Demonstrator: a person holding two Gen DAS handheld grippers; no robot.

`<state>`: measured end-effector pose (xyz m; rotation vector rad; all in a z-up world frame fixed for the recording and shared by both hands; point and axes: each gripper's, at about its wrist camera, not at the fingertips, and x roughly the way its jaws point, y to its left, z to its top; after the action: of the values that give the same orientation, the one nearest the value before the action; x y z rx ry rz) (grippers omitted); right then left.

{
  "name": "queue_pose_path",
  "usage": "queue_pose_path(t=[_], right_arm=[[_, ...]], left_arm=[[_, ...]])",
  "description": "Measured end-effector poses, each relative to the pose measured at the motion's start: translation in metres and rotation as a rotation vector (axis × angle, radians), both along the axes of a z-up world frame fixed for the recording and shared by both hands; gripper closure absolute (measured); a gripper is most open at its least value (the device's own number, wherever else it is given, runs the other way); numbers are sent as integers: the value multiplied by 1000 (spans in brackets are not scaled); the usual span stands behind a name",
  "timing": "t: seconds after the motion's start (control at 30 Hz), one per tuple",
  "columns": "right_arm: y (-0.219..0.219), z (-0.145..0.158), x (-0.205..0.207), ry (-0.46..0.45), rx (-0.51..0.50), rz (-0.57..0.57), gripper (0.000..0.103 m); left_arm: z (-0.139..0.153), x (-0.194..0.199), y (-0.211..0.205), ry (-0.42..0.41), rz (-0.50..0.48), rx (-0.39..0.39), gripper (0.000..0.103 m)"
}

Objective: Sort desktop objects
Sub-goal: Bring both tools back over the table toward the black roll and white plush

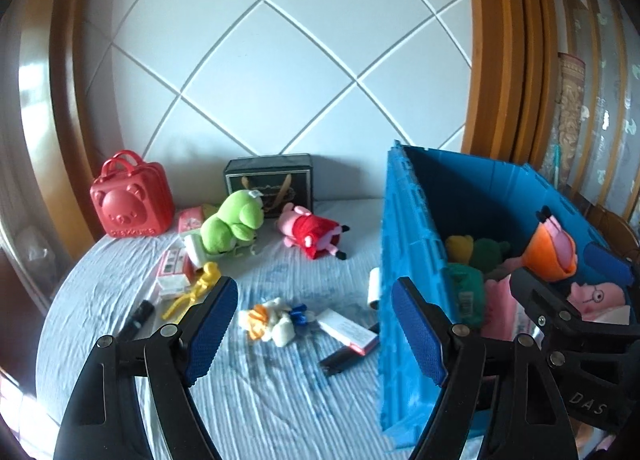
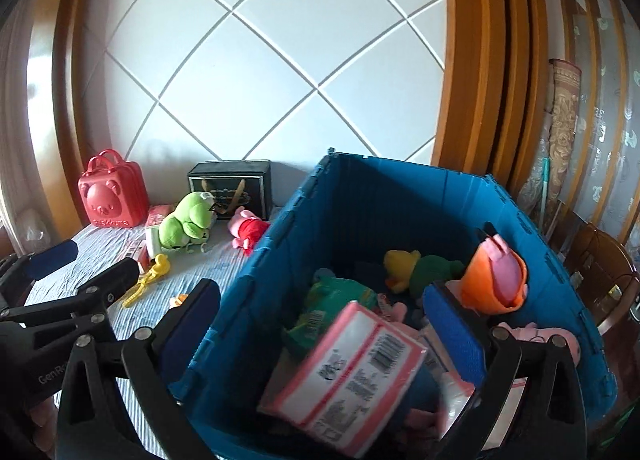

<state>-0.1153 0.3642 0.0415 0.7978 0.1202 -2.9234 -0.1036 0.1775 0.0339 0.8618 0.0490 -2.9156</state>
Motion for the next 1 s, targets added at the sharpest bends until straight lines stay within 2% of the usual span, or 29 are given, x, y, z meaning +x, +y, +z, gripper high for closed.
queue_pose_path(t=[0.23, 0.47, 0.67, 1.0], right_arm=[[-82, -6, 0, -12, 11, 94, 0], [-153, -30, -10, -68, 22, 179, 0], [-191, -51, -35, -118, 42, 251, 0], [-217, -79, -92, -191, 56, 316, 0]], left_arm=[[-15, 15, -79, -26, 89, 3, 23], [-43, 14, -141, -93, 179, 13, 23], [-65, -5, -168, -150, 253, 8, 23], [-96, -51, -187, -243, 310, 0, 23]])
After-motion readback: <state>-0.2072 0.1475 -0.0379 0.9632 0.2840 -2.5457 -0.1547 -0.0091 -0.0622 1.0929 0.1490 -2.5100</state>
